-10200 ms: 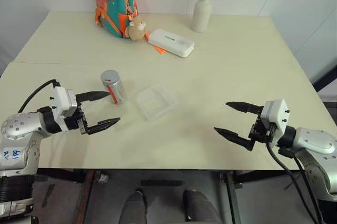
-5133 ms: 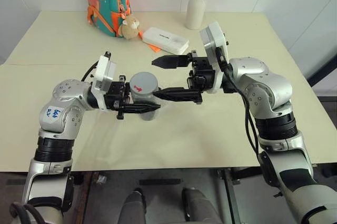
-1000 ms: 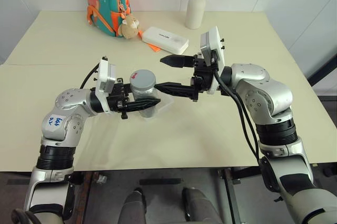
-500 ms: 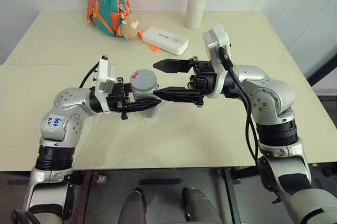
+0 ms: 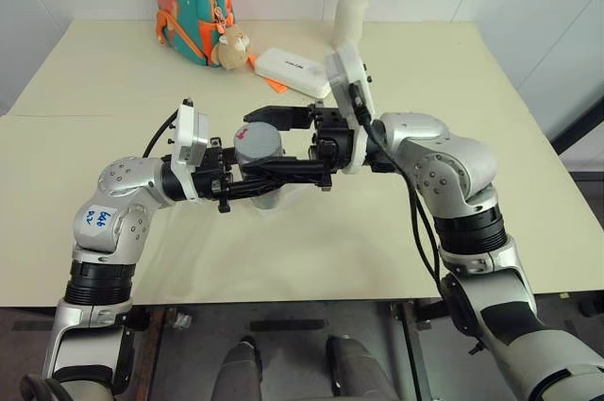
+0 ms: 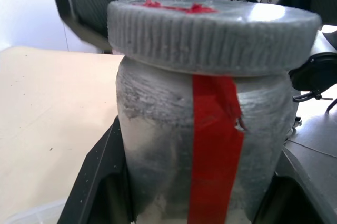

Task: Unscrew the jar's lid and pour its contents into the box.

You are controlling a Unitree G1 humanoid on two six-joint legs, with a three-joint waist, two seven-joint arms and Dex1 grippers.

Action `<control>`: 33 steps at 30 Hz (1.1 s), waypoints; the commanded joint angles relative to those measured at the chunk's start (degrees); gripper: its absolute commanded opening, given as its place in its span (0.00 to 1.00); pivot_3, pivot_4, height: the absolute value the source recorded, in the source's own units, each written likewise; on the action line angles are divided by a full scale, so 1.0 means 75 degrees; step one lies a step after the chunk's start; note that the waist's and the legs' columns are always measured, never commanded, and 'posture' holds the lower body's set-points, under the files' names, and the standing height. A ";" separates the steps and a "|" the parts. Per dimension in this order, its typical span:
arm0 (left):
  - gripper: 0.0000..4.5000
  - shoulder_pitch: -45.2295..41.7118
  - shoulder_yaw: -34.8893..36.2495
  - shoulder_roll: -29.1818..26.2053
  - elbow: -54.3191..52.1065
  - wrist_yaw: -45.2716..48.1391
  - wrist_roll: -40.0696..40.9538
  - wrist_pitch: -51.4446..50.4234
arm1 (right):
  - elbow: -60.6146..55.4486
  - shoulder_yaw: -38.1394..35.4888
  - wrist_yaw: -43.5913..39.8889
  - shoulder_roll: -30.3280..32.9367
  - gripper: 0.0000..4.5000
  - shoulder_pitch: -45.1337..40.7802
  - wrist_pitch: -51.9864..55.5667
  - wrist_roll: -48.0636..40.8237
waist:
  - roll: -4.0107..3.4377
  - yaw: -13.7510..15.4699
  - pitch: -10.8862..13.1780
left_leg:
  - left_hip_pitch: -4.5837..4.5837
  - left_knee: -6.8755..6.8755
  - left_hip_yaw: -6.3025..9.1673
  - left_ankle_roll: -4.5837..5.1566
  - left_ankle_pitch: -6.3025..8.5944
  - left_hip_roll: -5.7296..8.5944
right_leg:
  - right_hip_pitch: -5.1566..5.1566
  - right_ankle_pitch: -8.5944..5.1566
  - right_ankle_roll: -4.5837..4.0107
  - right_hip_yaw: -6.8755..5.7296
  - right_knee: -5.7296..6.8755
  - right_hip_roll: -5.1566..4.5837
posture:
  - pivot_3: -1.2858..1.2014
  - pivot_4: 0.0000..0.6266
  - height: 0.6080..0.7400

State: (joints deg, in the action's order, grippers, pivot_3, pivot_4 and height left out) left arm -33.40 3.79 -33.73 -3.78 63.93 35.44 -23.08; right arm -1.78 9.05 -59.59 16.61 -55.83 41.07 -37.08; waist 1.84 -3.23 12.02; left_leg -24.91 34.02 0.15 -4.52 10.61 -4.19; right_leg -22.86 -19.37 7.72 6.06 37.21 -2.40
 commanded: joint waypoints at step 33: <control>0.44 0.0043 0.0212 -0.0182 -0.0112 0.0022 -0.0013 0.0183 | -0.0830 -0.2401 0.2131 0.0099 0.57 0.0581 0.0203 -0.0959 | -0.0001 0.0031 0.0001 | -0.0012 0.0003 0.0001 -0.0002 -0.0001 0.0001 | -0.0016 0.0000 -0.0001 0.0000 0.0015 -0.0001 | 0.52 0.24 1.00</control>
State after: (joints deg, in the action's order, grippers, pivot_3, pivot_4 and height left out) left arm -33.27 3.61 -34.45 -3.57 63.95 35.26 -22.63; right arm -5.94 -7.00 -45.15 15.70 -53.42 44.53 -45.71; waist 1.83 -3.00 12.02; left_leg -25.01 34.04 0.16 -4.54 10.60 -4.18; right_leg -22.98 -19.37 7.71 6.06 37.30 -2.41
